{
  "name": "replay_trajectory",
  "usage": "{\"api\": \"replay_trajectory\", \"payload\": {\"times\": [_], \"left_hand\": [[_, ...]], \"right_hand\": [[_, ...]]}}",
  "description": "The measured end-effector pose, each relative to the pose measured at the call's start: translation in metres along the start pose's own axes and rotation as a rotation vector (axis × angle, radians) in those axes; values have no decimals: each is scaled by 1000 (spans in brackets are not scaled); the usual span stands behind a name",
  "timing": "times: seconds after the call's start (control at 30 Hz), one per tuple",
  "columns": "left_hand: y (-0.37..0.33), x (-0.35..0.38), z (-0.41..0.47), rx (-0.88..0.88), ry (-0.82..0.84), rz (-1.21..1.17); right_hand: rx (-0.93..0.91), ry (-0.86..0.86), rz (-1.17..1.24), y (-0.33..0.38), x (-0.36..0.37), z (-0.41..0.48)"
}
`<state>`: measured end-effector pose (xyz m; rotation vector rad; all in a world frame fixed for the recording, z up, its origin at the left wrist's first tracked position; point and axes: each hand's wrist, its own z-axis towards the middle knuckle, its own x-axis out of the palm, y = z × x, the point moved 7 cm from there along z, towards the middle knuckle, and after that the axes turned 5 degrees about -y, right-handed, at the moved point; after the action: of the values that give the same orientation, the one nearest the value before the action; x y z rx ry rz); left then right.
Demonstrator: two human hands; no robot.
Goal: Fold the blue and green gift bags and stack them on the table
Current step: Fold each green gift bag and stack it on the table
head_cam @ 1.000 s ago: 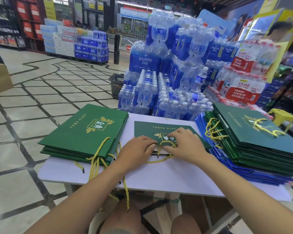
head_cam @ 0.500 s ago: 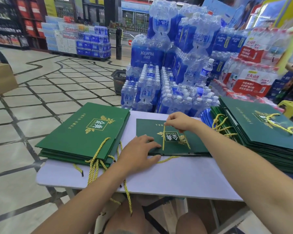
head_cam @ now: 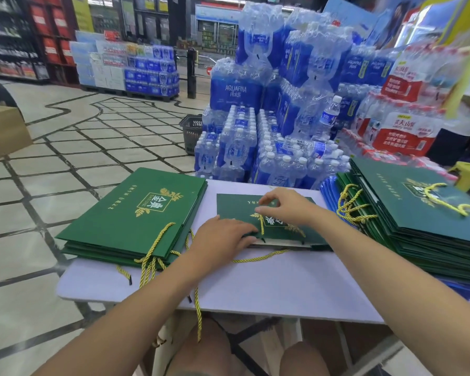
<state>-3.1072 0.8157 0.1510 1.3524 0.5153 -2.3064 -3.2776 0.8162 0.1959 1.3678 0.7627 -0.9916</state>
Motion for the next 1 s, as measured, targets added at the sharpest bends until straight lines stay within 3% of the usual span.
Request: {"api": "replay_trajectory", "payload": {"times": [0.07,0.17,0.23,0.33,0.4,0.47,0.57,0.67,0.73,0.83,0.9,1.0], "left_hand": [[0,-15,7,13,-72,86],[-2,-37,15,28,-129,111],[-6,-52,19,48,-174,111],[-1,-86,16,-47,-459,-49],[5,-109,11,-147,-662,-189],[6,-120,11,-226,-721,-343],[2,-107,27,-345,-411,-527],[-12,-84,36,-327,-91,-534],[-18,-72,35,-305,23,-518],[-20,-47,24,-224,211,-377],[-14,-29,16,-164,299,-243],[-2,-15,8,-177,334,-139]], "right_hand": [[-114,79,-52,17,-1,-27],[-265,100,-379,26,1,-54],[-307,-24,-532,31,-11,-60],[-295,-268,-573,47,-42,-62],[-204,-412,-488,53,-71,-61],[-108,-595,-278,56,-103,-64],[-8,-740,128,53,-132,-67],[145,-642,695,37,-113,-66],[266,-584,900,21,-88,-71],[462,-476,884,-9,-44,-88],[596,-303,816,-28,-12,-102],[630,-89,446,-52,15,-119]]}}
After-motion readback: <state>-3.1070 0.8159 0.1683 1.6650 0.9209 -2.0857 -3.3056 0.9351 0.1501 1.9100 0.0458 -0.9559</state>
